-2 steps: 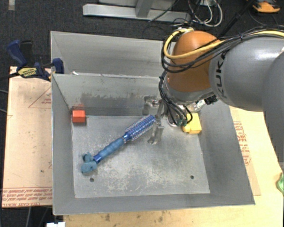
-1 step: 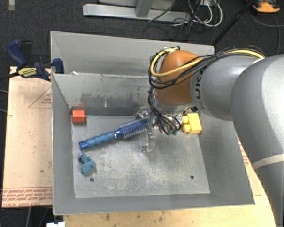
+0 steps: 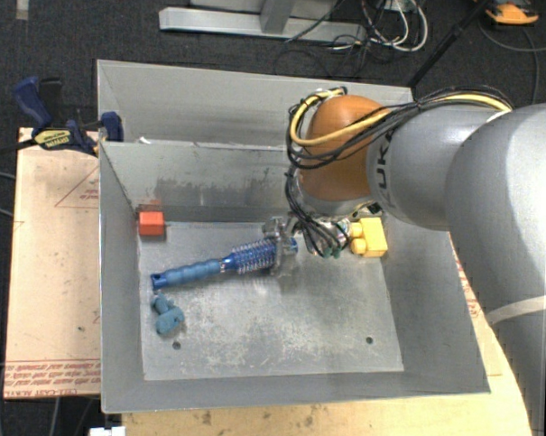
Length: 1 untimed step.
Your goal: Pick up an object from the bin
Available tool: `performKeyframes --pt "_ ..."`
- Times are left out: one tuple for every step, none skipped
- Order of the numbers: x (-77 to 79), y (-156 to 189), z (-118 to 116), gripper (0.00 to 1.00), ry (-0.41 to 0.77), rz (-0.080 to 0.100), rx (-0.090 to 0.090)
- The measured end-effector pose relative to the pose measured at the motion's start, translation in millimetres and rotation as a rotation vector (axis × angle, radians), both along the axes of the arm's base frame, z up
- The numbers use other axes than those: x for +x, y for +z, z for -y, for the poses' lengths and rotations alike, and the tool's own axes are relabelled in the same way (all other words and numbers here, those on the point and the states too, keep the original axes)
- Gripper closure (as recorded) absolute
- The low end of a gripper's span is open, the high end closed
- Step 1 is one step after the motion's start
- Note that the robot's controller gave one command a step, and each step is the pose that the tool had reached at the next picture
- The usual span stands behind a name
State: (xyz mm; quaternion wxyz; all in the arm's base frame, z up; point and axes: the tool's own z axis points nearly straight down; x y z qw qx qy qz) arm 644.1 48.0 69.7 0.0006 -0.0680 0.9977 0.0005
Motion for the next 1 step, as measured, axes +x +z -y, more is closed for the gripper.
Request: performKeyframes --pt "-11.7 137.0 2.8 1.0 0.007 0.009 -0.001"
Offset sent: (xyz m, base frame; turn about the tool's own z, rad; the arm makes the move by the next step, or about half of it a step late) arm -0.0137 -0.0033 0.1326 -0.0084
